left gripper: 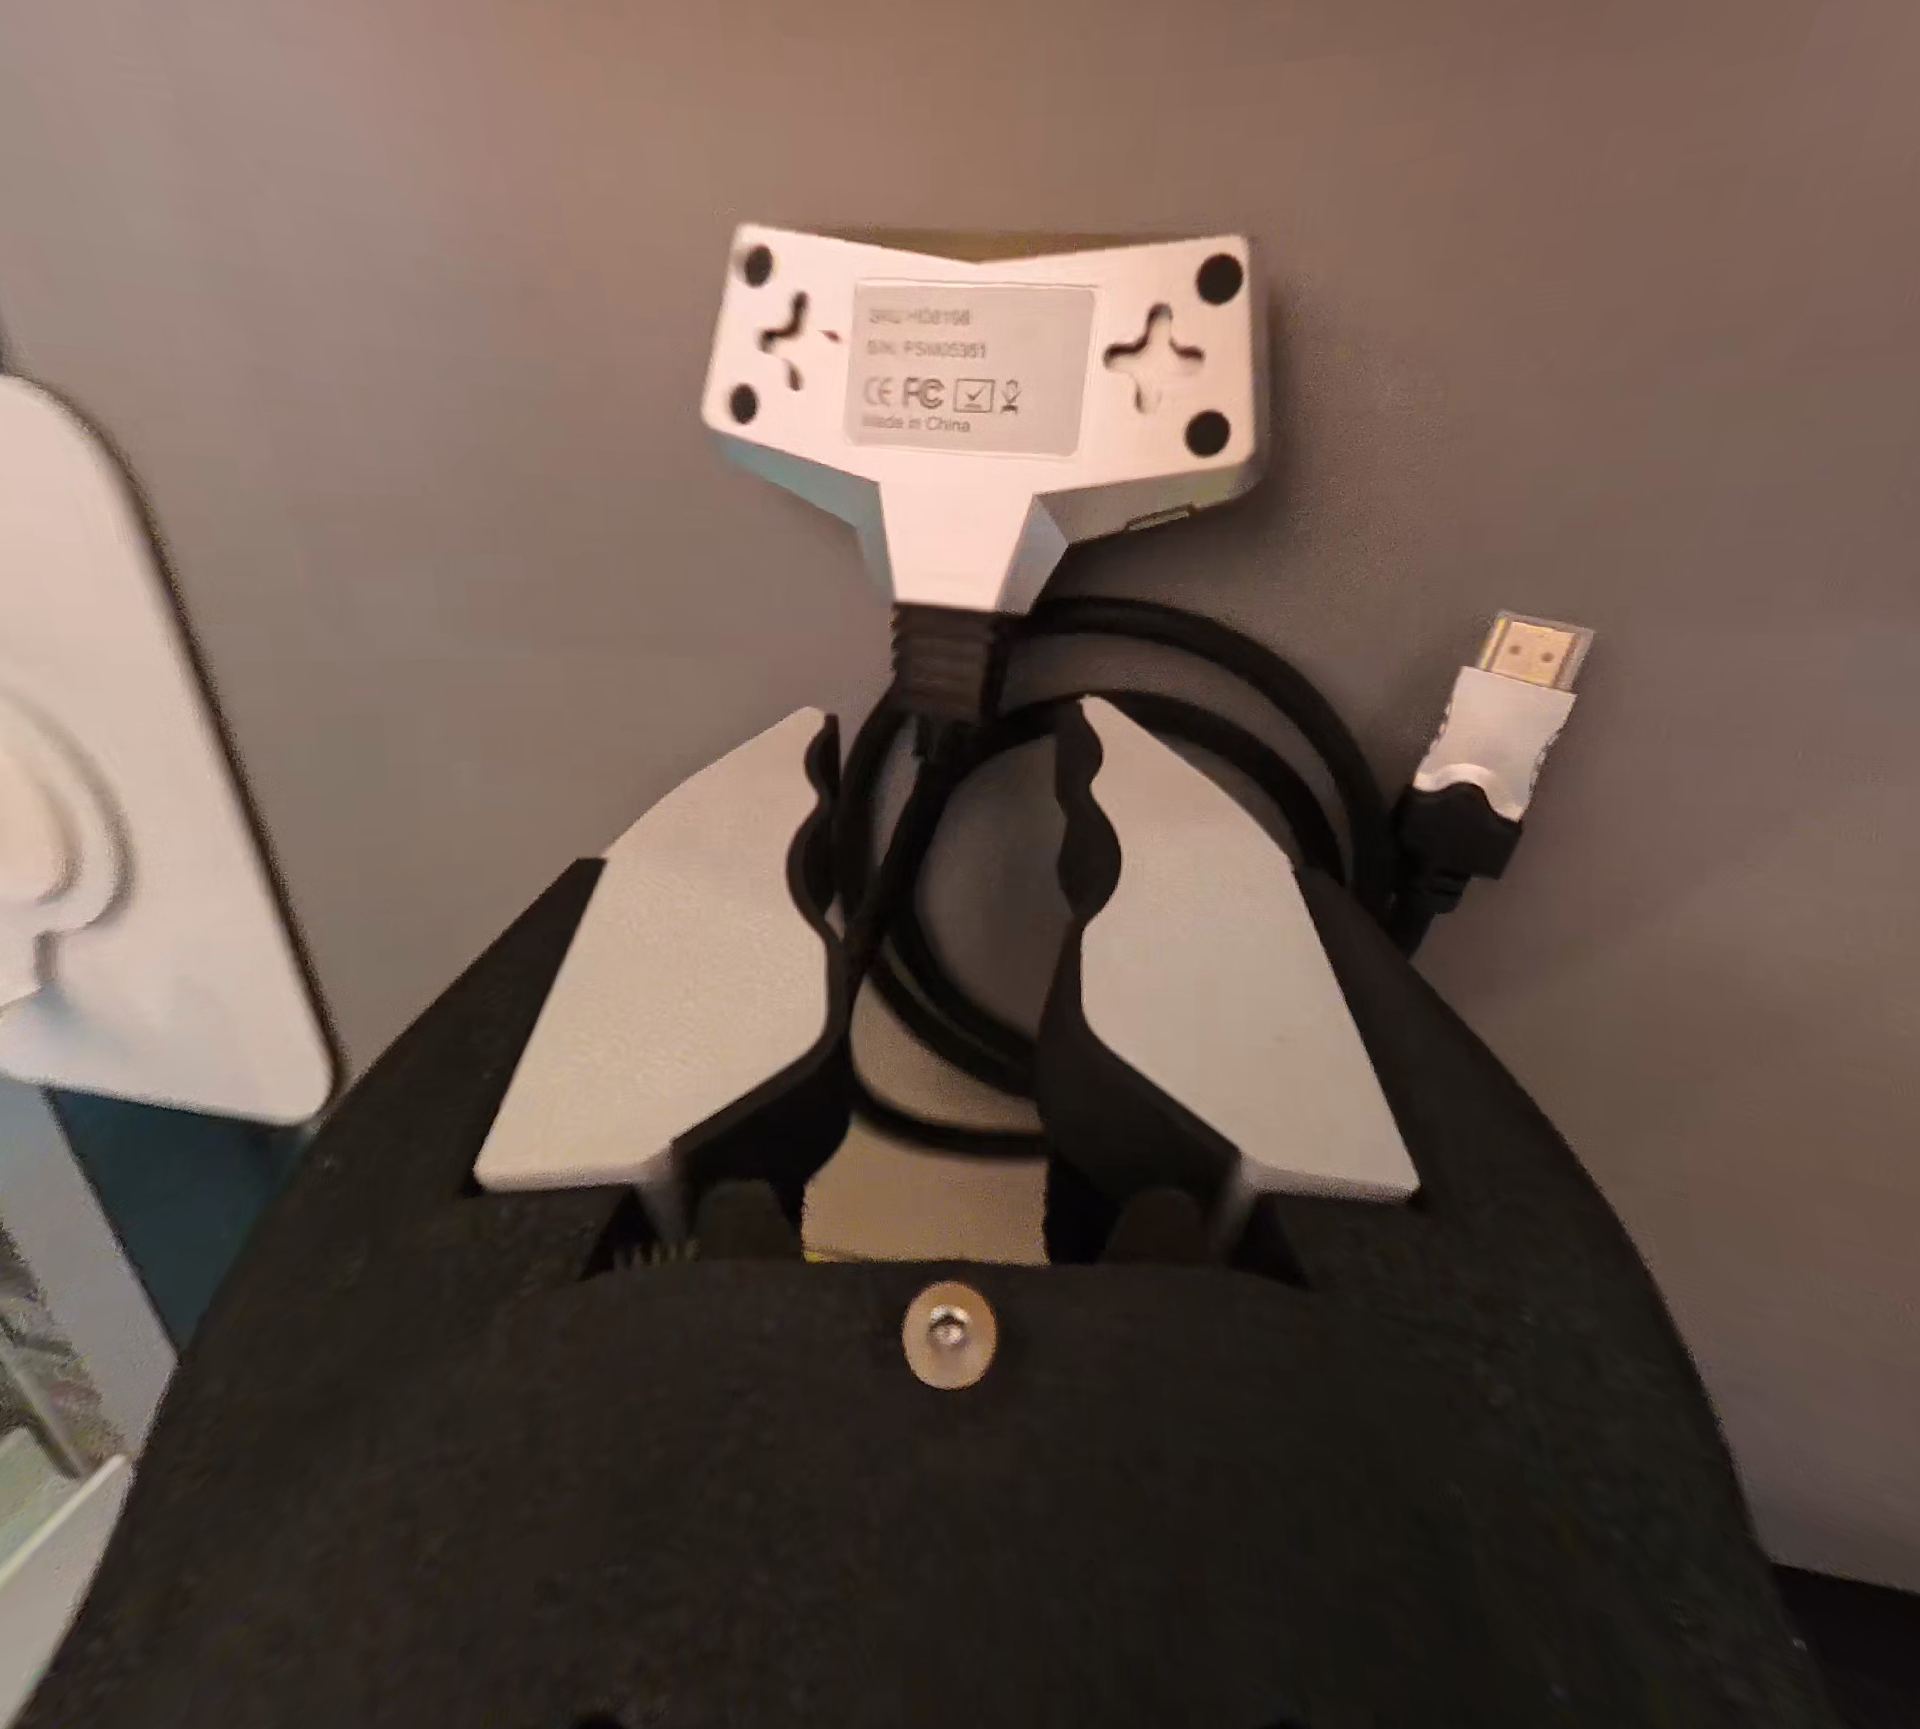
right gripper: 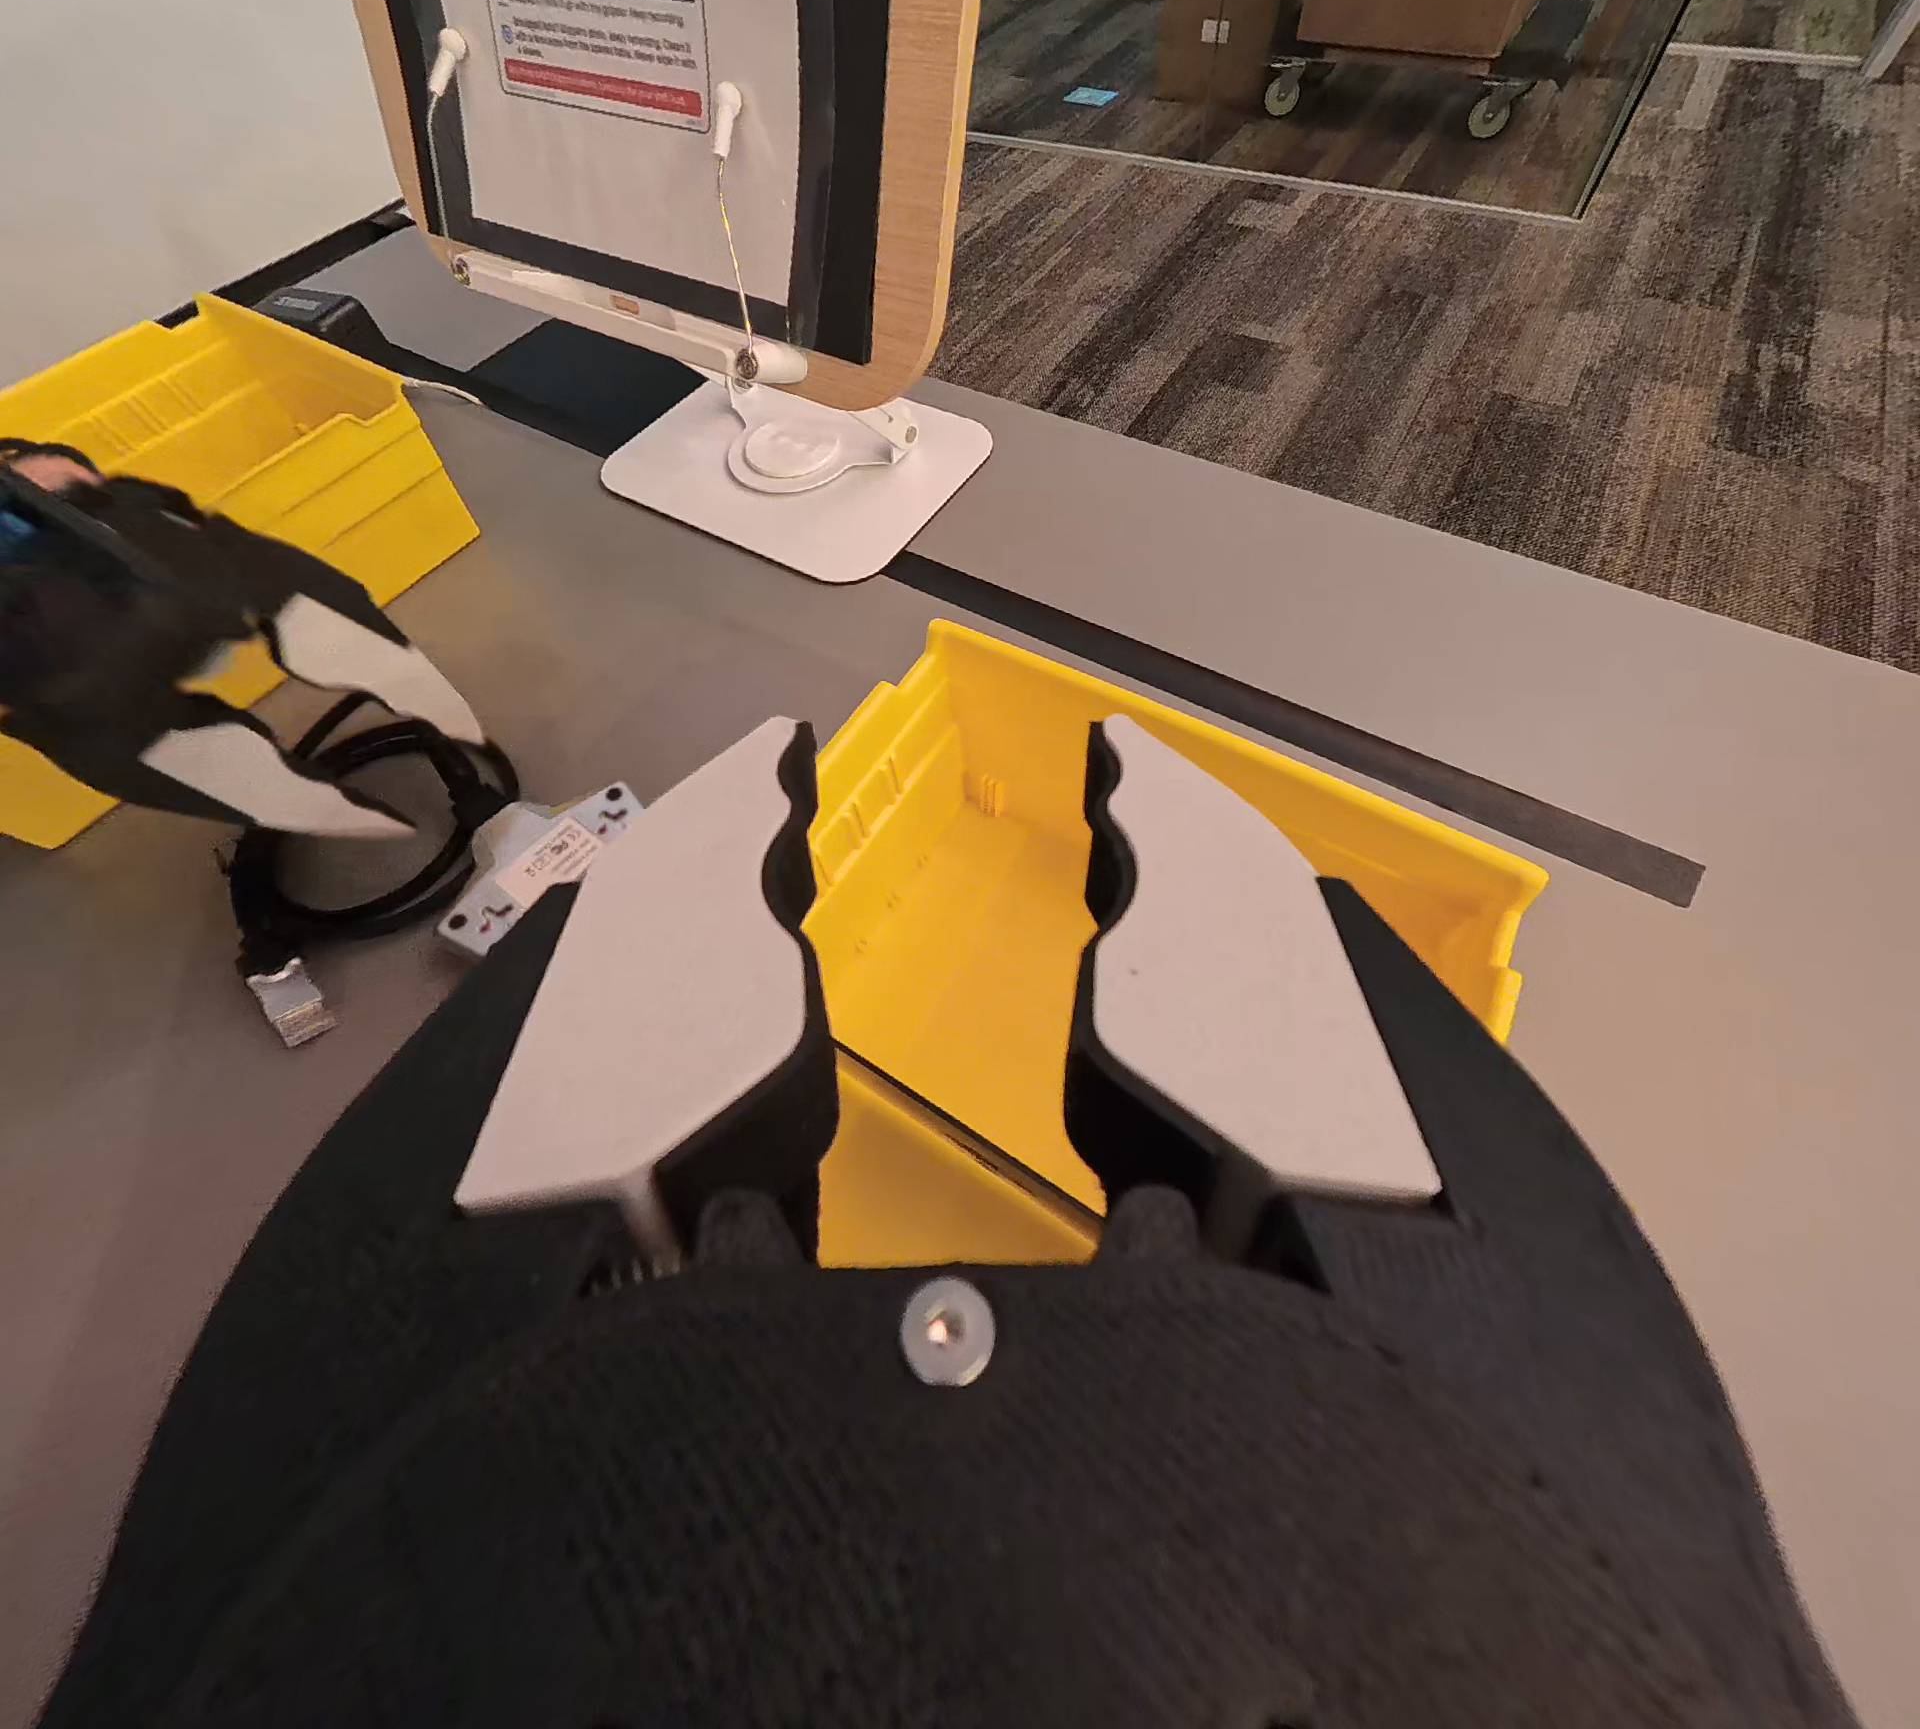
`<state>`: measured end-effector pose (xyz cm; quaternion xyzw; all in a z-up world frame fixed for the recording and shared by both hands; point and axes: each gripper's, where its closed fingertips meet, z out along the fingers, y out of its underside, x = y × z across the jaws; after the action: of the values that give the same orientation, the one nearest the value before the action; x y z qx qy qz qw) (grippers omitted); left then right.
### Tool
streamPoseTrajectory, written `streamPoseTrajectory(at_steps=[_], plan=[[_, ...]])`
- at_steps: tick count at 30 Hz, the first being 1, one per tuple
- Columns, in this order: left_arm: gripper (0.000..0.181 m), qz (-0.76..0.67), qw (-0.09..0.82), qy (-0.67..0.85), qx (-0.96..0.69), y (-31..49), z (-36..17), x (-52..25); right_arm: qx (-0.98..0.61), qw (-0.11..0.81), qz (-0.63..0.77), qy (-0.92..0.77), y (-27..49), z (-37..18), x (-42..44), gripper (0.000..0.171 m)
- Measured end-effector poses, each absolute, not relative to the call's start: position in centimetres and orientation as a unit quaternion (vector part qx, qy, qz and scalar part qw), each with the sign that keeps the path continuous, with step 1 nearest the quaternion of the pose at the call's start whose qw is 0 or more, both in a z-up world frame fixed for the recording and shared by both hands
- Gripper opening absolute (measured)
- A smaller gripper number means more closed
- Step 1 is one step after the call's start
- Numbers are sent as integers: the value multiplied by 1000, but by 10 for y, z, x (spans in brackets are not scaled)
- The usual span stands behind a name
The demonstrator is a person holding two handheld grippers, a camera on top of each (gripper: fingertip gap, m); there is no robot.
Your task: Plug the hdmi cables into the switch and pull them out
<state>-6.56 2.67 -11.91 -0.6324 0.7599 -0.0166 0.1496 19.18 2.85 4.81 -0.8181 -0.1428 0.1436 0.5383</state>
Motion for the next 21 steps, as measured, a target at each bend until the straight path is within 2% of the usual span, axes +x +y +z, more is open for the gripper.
streamPoseTrajectory(at_steps=[5, 9, 15, 17, 21], plan=[[38, -37, 310, 692, -651, 31, -11, -101, -812, 550, 127, -149, 25, 55, 196, 51], [37, 63, 413, 618, -666, 57, 33, -198, -803, 564, 132, -143, 22, 63, 199, 51], [37, 154, 333, 525, -768, 82, -19, -343, -799, 568, 137, -138, 21, 64, 200, 50], [32, 165, 321, 513, -779, 88, -33, -366, -803, 564, 132, -137, 22, 61, 200, 50], [37, 163, 315, 500, -790, 100, -50, -382, -810, 556, 125, -138, 25, 55, 200, 50]])
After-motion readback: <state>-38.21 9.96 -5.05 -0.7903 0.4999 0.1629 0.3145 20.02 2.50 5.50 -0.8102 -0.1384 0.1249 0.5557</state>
